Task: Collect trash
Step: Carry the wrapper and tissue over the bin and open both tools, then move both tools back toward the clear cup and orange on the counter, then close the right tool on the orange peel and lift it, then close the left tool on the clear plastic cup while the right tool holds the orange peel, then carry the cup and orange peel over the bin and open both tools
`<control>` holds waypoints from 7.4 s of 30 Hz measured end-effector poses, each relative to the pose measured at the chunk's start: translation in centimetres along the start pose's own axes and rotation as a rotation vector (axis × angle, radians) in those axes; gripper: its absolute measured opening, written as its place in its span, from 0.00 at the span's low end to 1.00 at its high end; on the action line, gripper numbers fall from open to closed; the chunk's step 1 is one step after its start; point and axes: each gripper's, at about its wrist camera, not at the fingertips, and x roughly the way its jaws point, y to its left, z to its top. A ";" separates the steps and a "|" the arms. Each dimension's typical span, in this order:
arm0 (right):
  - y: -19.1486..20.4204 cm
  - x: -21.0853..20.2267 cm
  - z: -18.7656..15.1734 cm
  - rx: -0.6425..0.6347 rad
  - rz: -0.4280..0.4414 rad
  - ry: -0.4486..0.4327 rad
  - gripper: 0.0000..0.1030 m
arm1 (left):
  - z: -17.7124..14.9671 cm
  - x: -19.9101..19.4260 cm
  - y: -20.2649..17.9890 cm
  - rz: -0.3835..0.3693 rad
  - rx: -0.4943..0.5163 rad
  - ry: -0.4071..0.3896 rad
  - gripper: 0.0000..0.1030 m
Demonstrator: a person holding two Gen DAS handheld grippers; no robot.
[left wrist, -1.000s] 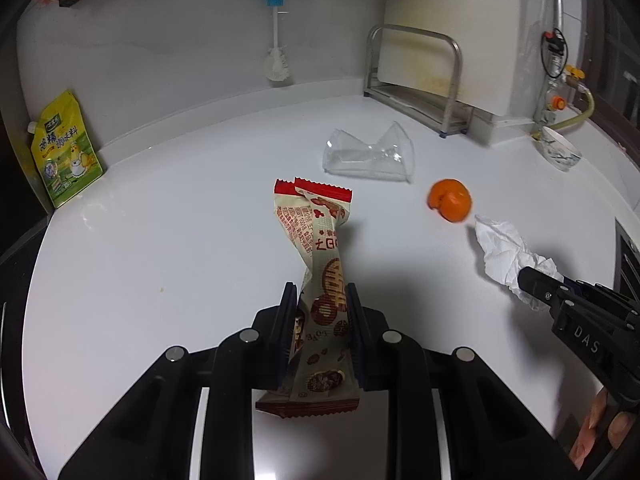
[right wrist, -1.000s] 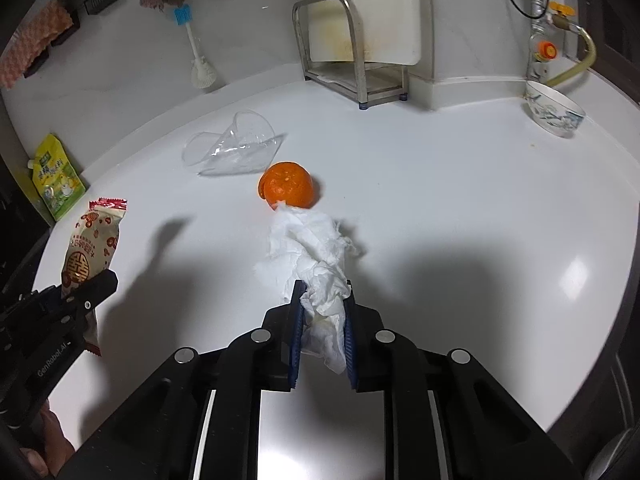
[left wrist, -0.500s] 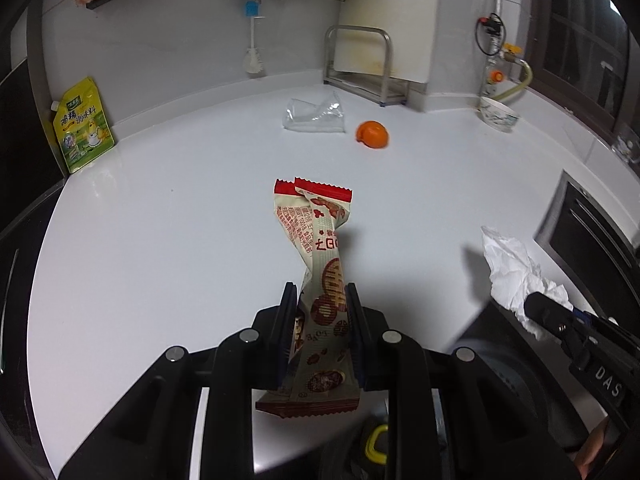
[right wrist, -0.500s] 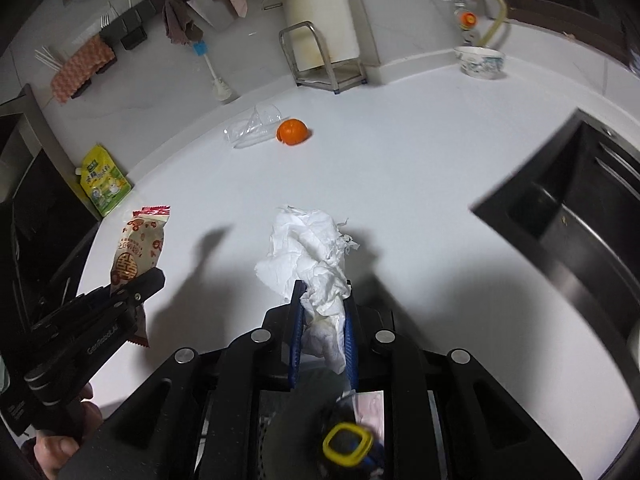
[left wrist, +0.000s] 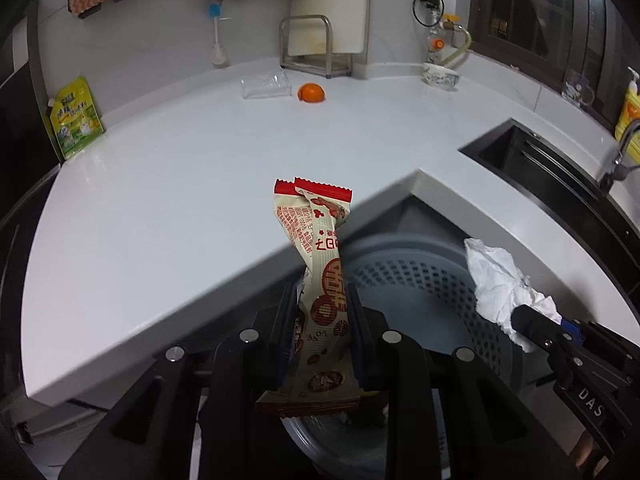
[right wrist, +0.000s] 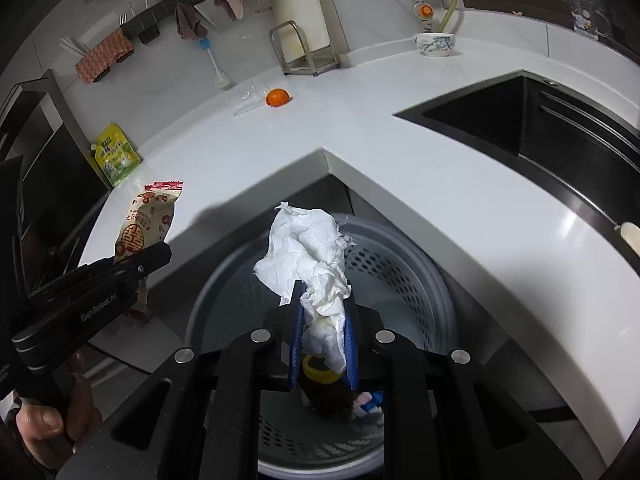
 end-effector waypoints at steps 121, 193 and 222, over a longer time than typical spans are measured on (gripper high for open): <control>10.1 29.3 32.7 -0.385 0.020 0.163 0.47 | 22.5 14.7 12.5 0.114 -0.129 -0.079 0.91; -2.3 25.7 35.4 0.031 0.260 0.033 0.23 | 28.7 23.4 7.7 0.322 -0.233 -0.113 0.11; -0.7 15.5 26.1 -0.038 0.273 -0.088 0.23 | 20.4 10.9 8.3 0.202 -0.163 -0.199 0.05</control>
